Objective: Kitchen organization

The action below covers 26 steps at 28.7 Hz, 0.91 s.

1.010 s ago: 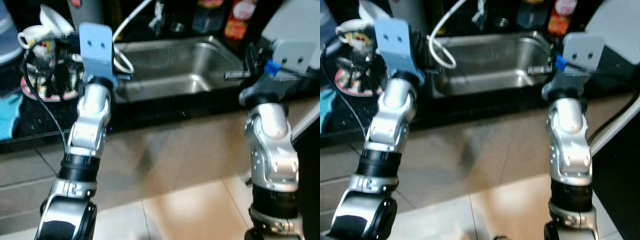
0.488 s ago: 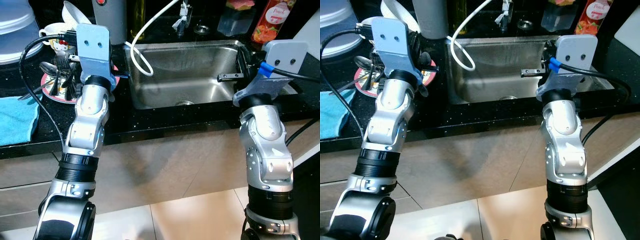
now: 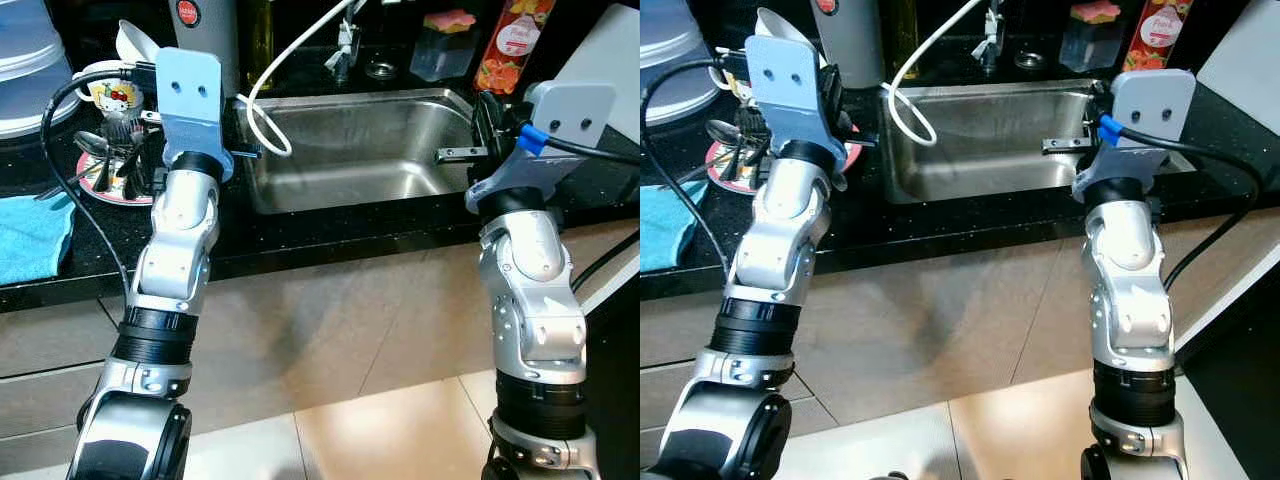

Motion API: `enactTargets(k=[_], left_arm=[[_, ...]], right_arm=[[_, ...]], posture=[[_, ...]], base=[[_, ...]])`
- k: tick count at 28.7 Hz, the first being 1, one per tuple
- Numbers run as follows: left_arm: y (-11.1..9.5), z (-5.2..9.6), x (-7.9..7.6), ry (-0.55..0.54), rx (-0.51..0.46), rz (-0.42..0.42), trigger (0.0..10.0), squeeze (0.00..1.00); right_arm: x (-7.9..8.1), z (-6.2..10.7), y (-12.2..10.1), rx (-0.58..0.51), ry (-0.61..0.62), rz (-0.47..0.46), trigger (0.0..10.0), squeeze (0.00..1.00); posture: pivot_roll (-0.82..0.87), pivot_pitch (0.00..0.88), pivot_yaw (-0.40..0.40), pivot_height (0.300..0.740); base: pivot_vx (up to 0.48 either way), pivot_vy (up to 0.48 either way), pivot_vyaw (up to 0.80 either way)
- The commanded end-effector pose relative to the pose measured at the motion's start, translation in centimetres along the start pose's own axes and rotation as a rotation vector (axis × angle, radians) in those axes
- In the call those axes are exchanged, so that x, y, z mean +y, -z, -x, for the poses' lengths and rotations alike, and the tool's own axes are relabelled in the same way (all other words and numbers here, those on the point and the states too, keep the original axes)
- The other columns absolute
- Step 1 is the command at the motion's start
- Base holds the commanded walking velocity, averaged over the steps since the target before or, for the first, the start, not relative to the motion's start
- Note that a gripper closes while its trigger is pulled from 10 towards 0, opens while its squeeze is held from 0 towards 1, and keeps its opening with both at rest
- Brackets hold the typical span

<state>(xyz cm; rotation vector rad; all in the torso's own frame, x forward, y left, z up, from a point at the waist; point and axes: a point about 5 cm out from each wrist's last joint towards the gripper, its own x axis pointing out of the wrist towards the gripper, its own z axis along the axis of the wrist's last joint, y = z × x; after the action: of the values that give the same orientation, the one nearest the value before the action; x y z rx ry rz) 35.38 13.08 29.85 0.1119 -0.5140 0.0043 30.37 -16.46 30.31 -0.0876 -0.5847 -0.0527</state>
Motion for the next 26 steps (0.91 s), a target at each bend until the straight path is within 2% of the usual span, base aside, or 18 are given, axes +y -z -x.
enactTargets(k=[1, 15, 26], left_arm=[[0.22, 0.25, -0.36, 0.014, 0.015, 0.016, 10.0, 0.0], [0.13, 0.38, -0.85, 0.037, 0.008, -0.002, 10.0, 0.0], [0.13, 0.42, -0.64, 0.026, 0.003, -0.009, 10.0, 0.0]], right_arm=[[0.03, 0.16, 0.19, 0.009, -0.004, -0.003, 10.0, 0.0], [0.4, 0.21, 0.42, 0.016, -0.012, -0.001, 10.0, 0.0], [0.44, 0.21, 0.36, 0.012, -0.021, 0.0, 10.0, 0.0]], posture=[[0.03, 0.092, -0.011, 0.74], [0.03, 0.082, -0.01, 0.74], [0.03, 0.068, -0.014, 0.74]], base=[[0.0, 0.0, 0.0], [0.0, 0.0, 0.0], [0.389, 0.0, 0.0]])
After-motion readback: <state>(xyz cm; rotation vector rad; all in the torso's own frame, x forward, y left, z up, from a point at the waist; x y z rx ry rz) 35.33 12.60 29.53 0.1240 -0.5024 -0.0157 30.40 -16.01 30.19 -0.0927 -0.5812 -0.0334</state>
